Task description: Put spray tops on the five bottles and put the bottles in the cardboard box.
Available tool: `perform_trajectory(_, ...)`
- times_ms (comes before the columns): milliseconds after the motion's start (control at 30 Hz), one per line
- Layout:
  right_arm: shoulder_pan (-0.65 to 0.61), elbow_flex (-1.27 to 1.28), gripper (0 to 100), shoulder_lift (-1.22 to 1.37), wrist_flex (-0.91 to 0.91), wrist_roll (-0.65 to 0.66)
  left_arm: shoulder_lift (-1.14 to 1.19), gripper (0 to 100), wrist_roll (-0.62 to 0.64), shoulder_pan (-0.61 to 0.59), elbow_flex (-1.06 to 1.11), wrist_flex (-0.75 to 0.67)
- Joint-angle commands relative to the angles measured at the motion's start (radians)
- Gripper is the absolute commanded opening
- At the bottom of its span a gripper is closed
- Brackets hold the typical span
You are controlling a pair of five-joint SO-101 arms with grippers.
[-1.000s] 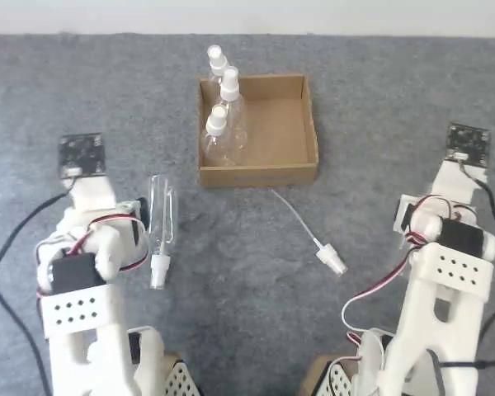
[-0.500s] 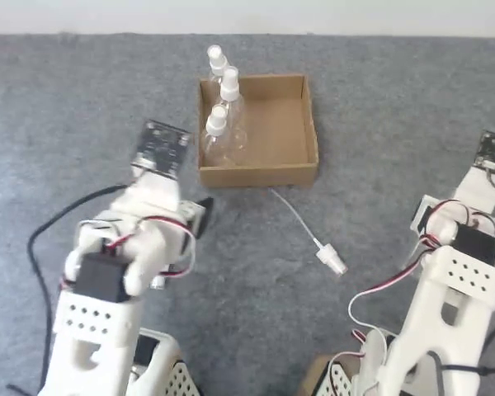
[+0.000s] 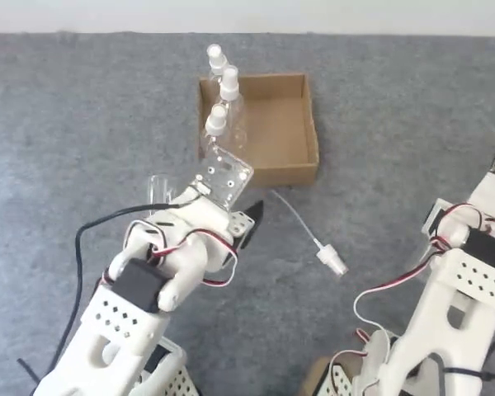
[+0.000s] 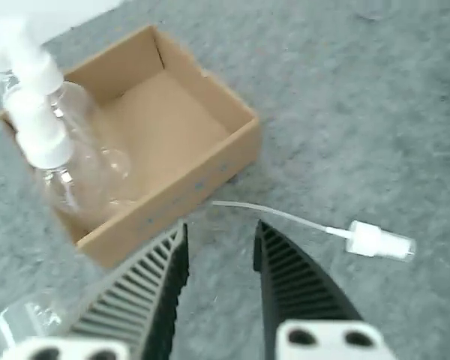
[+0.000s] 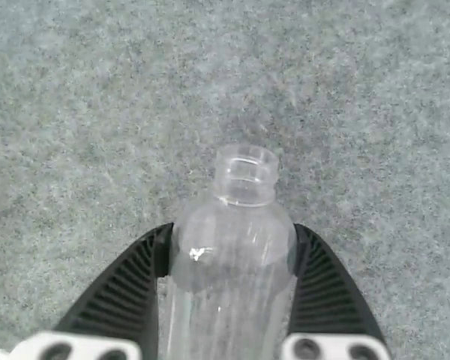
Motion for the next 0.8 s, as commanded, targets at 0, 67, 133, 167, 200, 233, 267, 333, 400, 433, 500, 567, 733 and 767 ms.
perform_trajectory(0, 0.016, -0.009, 8.0, -0.047, -0.021, -0.012, 0.026, 14, 0.0, 0.04, -0.005, -0.064)
perform_trajectory(67, 0.016, -0.009, 8.0, -0.047, -0.021, -0.012, 0.097, 14, 0.0, 0.066, -0.012, -0.077)
perform_trajectory(133, 0.016, -0.009, 8.0, -0.047, -0.021, -0.012, 0.187, 13, 0.0, 0.084, -0.019, -0.106)
perform_trajectory(167, 0.016, -0.009, 8.0, -0.047, -0.021, -0.012, 0.232, 13, 0.0, 0.091, -0.025, -0.129)
perform_trajectory(200, 0.016, -0.009, 8.0, -0.047, -0.021, -0.012, 0.278, 13, 0.0, 0.094, -0.039, -0.149)
perform_trajectory(233, 0.016, -0.009, 8.0, -0.047, -0.021, -0.012, 0.321, 13, 0.0, 0.094, -0.053, -0.169)
perform_trajectory(267, 0.016, -0.009, 8.0, -0.047, -0.021, -0.012, 0.364, 14, 0.0, 0.094, -0.071, -0.186)
perform_trajectory(333, 0.016, -0.009, 8.0, -0.047, -0.021, -0.012, 0.448, 14, 0.0, 0.095, -0.108, -0.219)
perform_trajectory(400, 0.018, -0.009, 8.0, -0.047, -0.021, -0.012, 0.539, 14, 0.0, 0.106, -0.148, -0.255)
perform_trajectory(433, 0.018, -0.009, 8.0, -0.047, -0.021, -0.012, 0.582, 14, -0.002, 0.114, -0.168, -0.269)
perform_trajectory(500, 0.019, -0.011, 8.0, -0.047, -0.021, -0.012, 0.677, 14, -0.005, 0.135, -0.214, -0.29)
perform_trajectory(567, 0.021, -0.011, 8.0, -0.047, -0.021, -0.012, 0.77, 14, -0.005, 0.157, -0.274, -0.296)
perform_trajectory(733, 0.018, -0.011, 8.0, -0.047, -0.021, -0.012, 1.017, 14, -0.005, 0.178, -0.455, -0.293)
perform_trajectory(767, 0.016, -0.011, 8.0, -0.047, -0.021, -0.012, 1.06, 14, -0.006, 0.178, -0.489, -0.293)
